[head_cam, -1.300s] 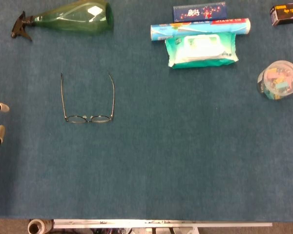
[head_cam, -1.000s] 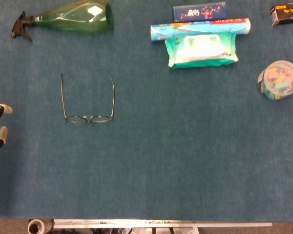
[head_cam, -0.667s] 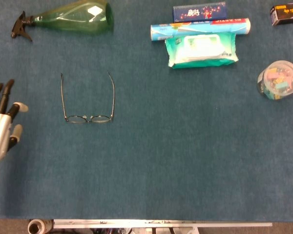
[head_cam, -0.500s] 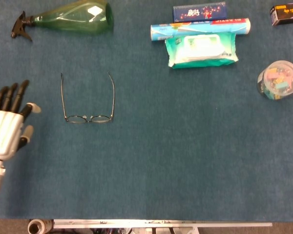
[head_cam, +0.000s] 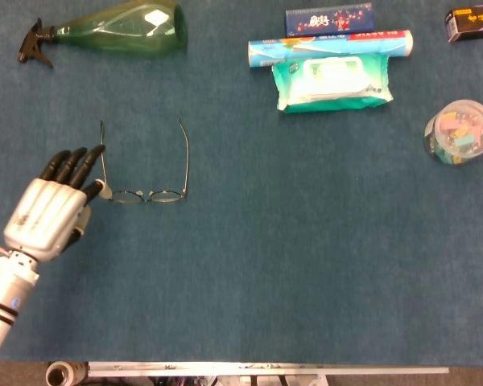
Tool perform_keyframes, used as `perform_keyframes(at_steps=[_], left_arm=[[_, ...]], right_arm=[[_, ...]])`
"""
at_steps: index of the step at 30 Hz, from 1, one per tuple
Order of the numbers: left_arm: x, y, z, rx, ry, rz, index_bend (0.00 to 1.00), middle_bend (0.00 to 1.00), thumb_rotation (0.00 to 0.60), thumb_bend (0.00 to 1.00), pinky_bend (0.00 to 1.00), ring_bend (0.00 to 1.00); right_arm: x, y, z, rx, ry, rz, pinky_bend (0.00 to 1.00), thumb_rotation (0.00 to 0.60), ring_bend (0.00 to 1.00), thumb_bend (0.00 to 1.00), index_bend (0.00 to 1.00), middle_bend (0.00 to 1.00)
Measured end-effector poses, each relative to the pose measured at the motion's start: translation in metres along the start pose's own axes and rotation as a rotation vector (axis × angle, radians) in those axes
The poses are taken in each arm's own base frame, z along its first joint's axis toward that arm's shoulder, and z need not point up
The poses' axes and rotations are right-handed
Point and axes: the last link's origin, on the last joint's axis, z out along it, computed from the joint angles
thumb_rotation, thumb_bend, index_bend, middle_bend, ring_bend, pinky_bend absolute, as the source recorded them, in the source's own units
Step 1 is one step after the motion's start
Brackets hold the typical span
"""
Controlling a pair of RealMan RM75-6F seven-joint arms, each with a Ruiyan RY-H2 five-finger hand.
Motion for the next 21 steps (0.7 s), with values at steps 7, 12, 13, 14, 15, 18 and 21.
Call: perform_keyframes(at_steps=[7,12,13,14,15,18,21], left_arm=[[0.000,0.008,0.009,0.015,-0.076,0.024,0.24,0.00,0.589,0.79,0.04,0.00],[-0.004,0.012,0.015,0.030,-0.110,0.051,0.21,0.00,0.540,0.88,0.03,0.00],[-0.006,0.013,0.016,0.032,-0.119,0.057,0.20,0.00,0.534,0.89,0.03,0.00],[-0.007,0.014,0.016,0.033,-0.126,0.061,0.20,0.00,0.531,0.90,0.03,0.00],[-0.009,0.015,0.016,0.034,-0.132,0.064,0.19,0.00,0.528,0.92,0.02,0.00],[-0.014,0.017,0.016,0.039,-0.153,0.072,0.18,0.00,0.508,0.95,0.00,0.00],[-0.018,0.016,0.015,0.048,-0.173,0.083,0.15,0.00,0.445,0.99,0.00,0.00]], right_arm=[[0.000,0.000,0.001,-0.001,-0.002,0.002,0.28,0.600,0.23,0.32,0.52,0.37],[0.000,0.000,0.001,0.000,-0.003,0.003,0.28,0.600,0.23,0.32,0.52,0.37],[0.000,0.000,0.001,0.000,-0.003,0.003,0.28,0.600,0.23,0.32,0.52,0.37],[0.000,0.000,0.001,0.000,-0.003,0.003,0.28,0.600,0.23,0.32,0.52,0.37],[0.000,0.000,0.001,0.000,-0.003,0.003,0.28,0.600,0.23,0.32,0.52,0.37],[0.000,0.000,0.001,-0.001,-0.002,0.004,0.28,0.600,0.23,0.32,0.52,0.37],[0.000,0.000,0.001,0.000,-0.003,0.004,0.28,0.600,0.23,0.32,0.52,0.37]])
